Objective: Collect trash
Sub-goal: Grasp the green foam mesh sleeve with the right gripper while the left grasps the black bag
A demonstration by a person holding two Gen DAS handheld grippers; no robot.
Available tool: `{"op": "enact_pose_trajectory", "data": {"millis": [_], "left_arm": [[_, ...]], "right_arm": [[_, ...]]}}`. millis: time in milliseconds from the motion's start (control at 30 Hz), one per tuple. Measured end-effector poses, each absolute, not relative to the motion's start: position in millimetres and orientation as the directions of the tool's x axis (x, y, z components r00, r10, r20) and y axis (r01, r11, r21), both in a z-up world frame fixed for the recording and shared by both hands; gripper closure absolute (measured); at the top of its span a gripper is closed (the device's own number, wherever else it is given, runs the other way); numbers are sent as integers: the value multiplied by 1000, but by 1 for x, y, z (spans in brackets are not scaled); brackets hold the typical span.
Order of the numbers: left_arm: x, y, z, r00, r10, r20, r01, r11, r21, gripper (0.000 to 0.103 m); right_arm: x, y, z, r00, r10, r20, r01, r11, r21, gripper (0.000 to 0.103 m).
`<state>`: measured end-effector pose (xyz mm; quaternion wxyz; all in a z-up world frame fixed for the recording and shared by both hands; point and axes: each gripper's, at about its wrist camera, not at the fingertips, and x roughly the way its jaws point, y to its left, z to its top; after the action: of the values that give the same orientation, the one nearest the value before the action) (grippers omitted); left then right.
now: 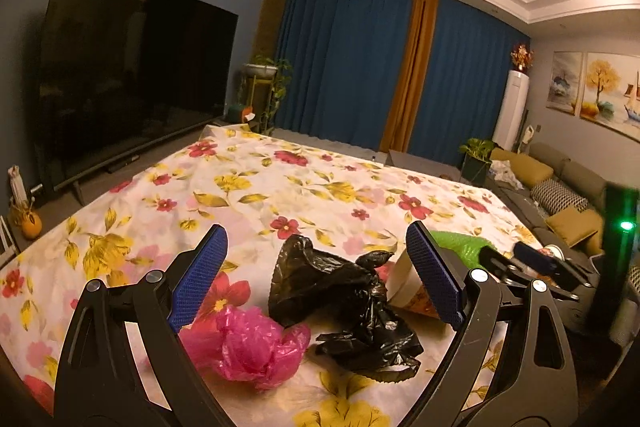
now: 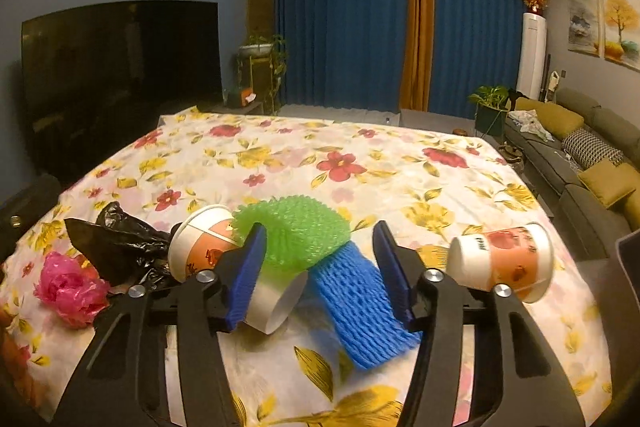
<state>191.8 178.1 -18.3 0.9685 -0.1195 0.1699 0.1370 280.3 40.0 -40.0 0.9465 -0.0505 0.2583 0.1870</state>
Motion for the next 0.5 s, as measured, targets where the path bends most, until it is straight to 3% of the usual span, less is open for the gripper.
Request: {"op": "enact_pose_trajectory", "data": {"millis": [100, 200, 500], "left_arm": [[192, 175, -22, 905, 201, -376, -285, 941, -182, 14], [191, 168, -25, 905, 180, -386, -258, 953, -159, 14], [188, 167, -29, 902, 187, -390, -258, 957, -136, 14]], "right_arm": [[285, 43, -44, 785, 331, -523, -387, 922, 2, 65], [287, 41, -46, 775, 342, -532, -396, 918, 13, 86], [274, 14, -30, 807, 358, -470, -372, 926, 67, 94]]}}
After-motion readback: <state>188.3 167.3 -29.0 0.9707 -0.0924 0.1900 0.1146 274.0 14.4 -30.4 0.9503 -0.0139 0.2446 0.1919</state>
